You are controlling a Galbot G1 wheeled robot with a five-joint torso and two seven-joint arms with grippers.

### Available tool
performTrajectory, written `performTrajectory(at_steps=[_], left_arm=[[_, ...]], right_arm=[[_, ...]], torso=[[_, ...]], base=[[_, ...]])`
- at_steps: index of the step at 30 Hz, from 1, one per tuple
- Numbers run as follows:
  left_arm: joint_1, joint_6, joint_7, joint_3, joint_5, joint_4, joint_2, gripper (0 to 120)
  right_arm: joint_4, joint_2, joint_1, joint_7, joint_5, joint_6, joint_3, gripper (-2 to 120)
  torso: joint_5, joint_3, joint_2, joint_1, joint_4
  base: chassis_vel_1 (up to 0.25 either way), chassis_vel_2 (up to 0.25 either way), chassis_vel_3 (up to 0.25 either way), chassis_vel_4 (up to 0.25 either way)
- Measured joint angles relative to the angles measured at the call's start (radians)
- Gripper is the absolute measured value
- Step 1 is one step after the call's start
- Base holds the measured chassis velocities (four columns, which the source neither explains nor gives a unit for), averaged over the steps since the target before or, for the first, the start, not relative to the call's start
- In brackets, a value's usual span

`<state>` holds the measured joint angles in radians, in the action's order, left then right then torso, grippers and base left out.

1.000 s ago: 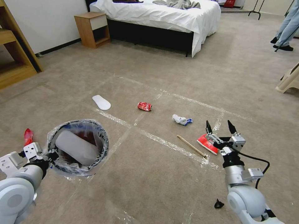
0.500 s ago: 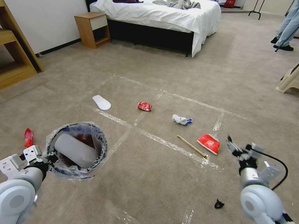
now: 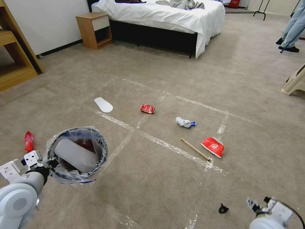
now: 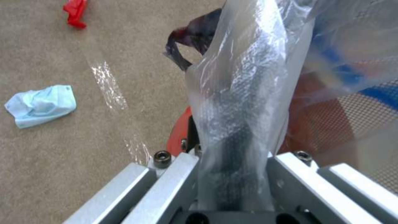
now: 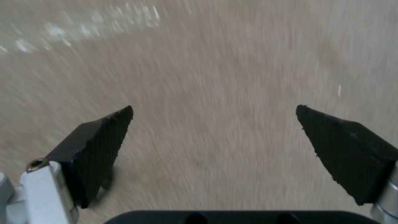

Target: Pick up the trash bin and place the garbage on the floor into it.

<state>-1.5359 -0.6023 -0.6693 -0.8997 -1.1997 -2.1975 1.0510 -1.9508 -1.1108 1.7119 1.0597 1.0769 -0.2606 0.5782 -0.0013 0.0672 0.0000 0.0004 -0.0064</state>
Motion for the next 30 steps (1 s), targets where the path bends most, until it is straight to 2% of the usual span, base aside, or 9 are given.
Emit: performTrajectory(at_steps=[8, 13, 16, 30], left_arm=[[-0.003, 0.0, 0.004, 0.006, 0.017, 0.008, 0.01, 0], [-0.004, 0.004, 0.008, 0.01, 0.031, 0.011, 0.017, 0], [-0.005, 0.006, 0.009, 0.01, 0.032, 0.012, 0.018, 0], [-0.005, 0.01, 0.012, 0.009, 0.032, 0.015, 0.013, 0]], right_arm=[[0.137, -0.066, -0.105, -0.059, 0.026, -0.022, -0.075, 100], [0.184, -0.099, -0.154, -0.096, 0.011, -0.033, -0.126, 94], [0.211, -0.102, -0.169, -0.117, -0.014, -0.031, -0.142, 87], [0.297, -0.111, -0.234, -0.156, -0.041, -0.02, -0.182, 85]], torso=[[-0.0001, 0.0, 0.0, 0.0, 0.0002], [-0.0002, 0.0, 0.0, 0.0, 0.0003], [-0.0002, 0.0, 0.0, 0.0, 0.0002], [-0.0002, 0.0, 0.0, 0.0, 0.0002]], base=[[0.0, 0.0, 0.0, 0.0], [0.0, 0.0, 0.0, 0.0], [0.0, 0.0, 0.0, 0.0], [0.0, 0.0, 0.0, 0.0]])
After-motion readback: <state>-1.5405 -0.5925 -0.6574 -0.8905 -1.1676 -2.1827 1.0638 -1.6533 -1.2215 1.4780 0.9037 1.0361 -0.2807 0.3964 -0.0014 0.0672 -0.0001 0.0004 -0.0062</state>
